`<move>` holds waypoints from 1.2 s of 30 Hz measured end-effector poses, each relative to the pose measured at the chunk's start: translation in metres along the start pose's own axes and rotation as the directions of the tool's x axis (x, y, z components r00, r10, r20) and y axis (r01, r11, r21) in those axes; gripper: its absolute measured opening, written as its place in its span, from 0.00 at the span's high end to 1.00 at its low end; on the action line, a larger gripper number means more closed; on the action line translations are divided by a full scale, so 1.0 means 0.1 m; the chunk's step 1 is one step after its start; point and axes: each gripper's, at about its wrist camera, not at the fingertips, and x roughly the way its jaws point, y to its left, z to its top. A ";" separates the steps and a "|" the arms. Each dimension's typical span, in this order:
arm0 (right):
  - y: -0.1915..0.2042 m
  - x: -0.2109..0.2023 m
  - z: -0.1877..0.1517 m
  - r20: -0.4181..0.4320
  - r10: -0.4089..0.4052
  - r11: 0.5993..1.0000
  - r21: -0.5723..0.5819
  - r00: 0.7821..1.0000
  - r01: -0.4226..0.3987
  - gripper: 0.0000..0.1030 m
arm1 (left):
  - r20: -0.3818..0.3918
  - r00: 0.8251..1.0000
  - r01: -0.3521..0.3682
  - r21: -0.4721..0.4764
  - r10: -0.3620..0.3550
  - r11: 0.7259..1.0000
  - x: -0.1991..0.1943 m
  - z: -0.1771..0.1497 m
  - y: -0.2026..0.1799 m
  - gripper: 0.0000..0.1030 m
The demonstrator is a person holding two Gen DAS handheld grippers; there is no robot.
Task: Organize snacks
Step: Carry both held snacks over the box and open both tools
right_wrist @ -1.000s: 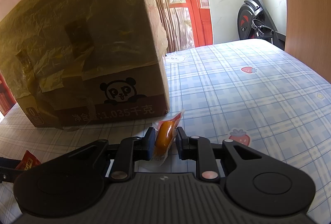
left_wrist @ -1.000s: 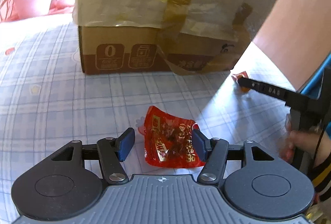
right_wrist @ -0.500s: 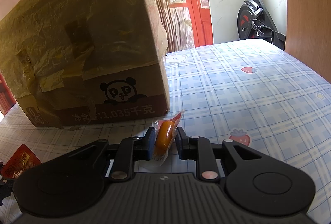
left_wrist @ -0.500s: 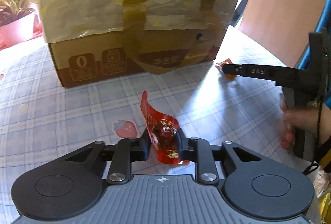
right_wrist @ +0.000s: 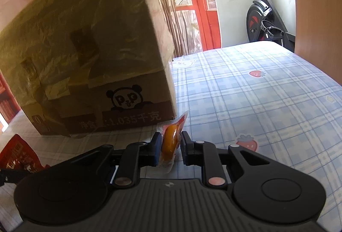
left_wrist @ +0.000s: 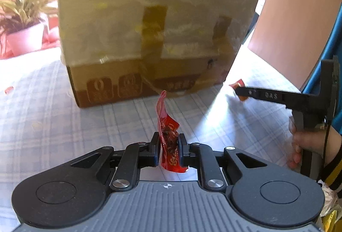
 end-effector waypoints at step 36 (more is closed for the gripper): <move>1.03 -0.67 2.05 0.240 0.104 0.993 -0.071 0.965 -0.090 0.80 | 0.350 0.935 0.012 0.121 -0.054 0.993 -0.80 2.01 0.13 0.82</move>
